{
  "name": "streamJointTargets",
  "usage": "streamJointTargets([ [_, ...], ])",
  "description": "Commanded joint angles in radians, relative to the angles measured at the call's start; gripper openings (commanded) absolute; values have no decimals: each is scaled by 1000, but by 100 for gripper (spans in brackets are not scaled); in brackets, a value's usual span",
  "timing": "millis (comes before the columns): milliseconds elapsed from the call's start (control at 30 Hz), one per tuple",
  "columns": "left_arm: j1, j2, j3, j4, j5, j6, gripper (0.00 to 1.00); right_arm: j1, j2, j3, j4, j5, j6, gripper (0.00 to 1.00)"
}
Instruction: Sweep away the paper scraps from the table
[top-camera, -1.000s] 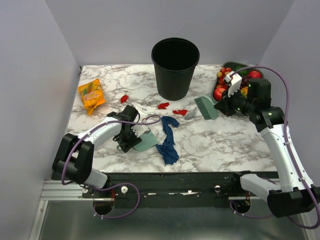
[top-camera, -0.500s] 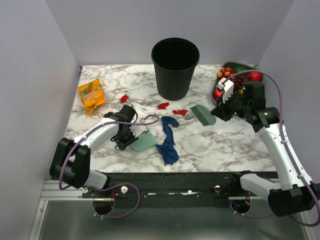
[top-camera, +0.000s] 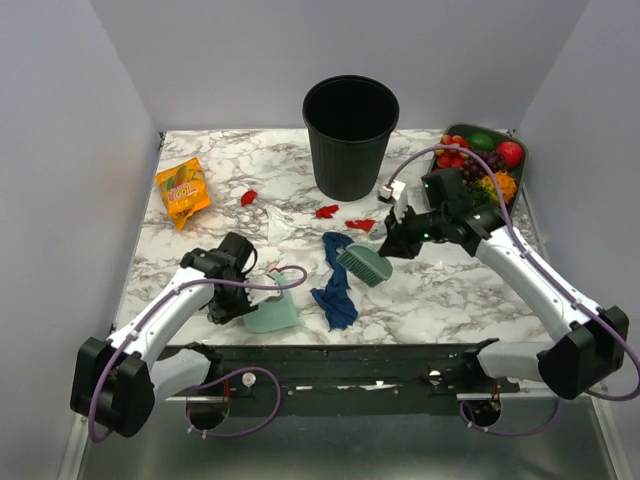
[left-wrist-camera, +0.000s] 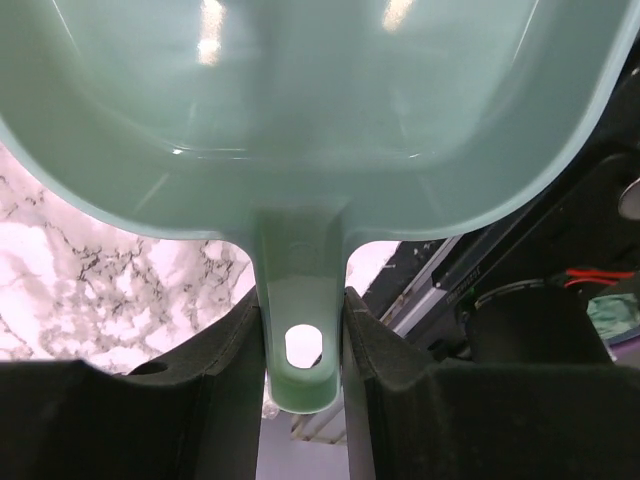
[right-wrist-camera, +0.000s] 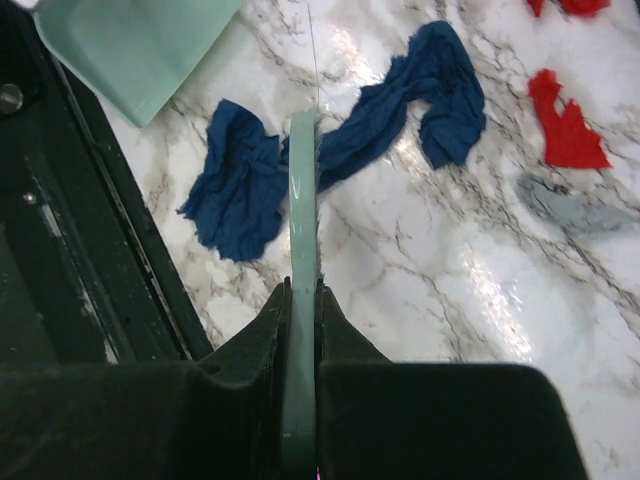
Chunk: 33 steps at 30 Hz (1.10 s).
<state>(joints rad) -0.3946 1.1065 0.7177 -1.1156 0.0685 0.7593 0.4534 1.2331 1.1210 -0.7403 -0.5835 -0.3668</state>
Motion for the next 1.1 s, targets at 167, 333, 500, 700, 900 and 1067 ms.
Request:
streamJointTargets([
  [167, 3, -50, 51, -69, -29, 183, 0, 105, 213, 173, 100, -40, 140, 1],
  [333, 3, -28, 81, -52, 27, 152, 0, 105, 308, 229, 117, 25, 108, 1],
  [500, -4, -23, 51, -39, 53, 97, 0, 113, 388, 234, 157, -42, 91, 1],
  [700, -55, 21, 20, 26, 2, 78, 0, 113, 416, 215, 177, 143, 126, 1],
  [900, -138, 98, 58, 54, 7, 38, 0, 87, 295, 126, 144, 330, 91, 1],
  [1067, -177, 141, 83, 91, -24, 5, 0, 85, 180, 82, 87, 442, 42, 0],
])
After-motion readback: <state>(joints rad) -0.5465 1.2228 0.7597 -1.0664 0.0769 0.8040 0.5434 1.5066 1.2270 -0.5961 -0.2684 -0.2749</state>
